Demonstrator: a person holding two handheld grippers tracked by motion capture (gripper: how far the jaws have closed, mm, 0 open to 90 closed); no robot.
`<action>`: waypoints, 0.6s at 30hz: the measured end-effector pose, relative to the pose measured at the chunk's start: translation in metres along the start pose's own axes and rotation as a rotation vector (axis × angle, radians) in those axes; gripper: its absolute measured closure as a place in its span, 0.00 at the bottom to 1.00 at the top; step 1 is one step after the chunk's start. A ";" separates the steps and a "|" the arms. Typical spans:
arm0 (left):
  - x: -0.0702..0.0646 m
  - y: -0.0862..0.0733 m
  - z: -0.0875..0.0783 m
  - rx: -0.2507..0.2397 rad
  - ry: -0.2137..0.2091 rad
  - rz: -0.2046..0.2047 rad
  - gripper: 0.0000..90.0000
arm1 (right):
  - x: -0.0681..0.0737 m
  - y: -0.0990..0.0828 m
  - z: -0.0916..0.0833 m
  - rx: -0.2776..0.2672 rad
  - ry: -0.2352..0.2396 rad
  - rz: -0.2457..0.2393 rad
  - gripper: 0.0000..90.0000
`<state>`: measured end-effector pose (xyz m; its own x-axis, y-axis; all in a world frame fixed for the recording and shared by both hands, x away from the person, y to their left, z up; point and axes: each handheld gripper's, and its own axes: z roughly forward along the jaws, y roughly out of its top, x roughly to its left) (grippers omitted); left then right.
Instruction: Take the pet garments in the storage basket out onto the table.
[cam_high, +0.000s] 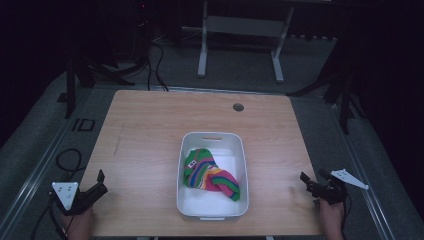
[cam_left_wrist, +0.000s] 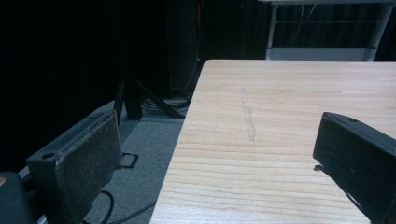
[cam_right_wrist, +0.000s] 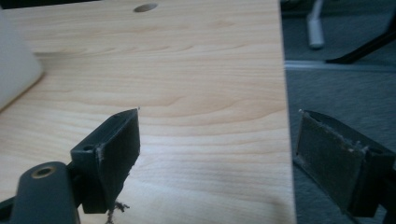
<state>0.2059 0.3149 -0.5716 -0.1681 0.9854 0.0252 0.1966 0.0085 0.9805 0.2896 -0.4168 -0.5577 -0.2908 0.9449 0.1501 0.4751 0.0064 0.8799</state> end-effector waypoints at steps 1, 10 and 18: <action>0.000 0.000 0.000 0.001 0.000 0.000 0.02 | -0.001 0.000 0.000 0.003 0.014 -0.002 0.15; 0.000 0.000 0.000 0.002 -0.001 -0.004 0.02 | -0.005 0.002 0.004 0.122 0.164 -0.121 0.15; 0.001 0.000 0.000 0.004 -0.003 -0.006 0.02 | 0.007 0.004 0.008 0.251 0.361 -0.265 0.15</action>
<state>0.2061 0.3157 -0.5715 -0.1666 0.9858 0.0186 0.1991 0.0152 0.9799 0.2963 -0.4074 -0.5569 -0.6753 0.7274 0.1215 0.5183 0.3510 0.7798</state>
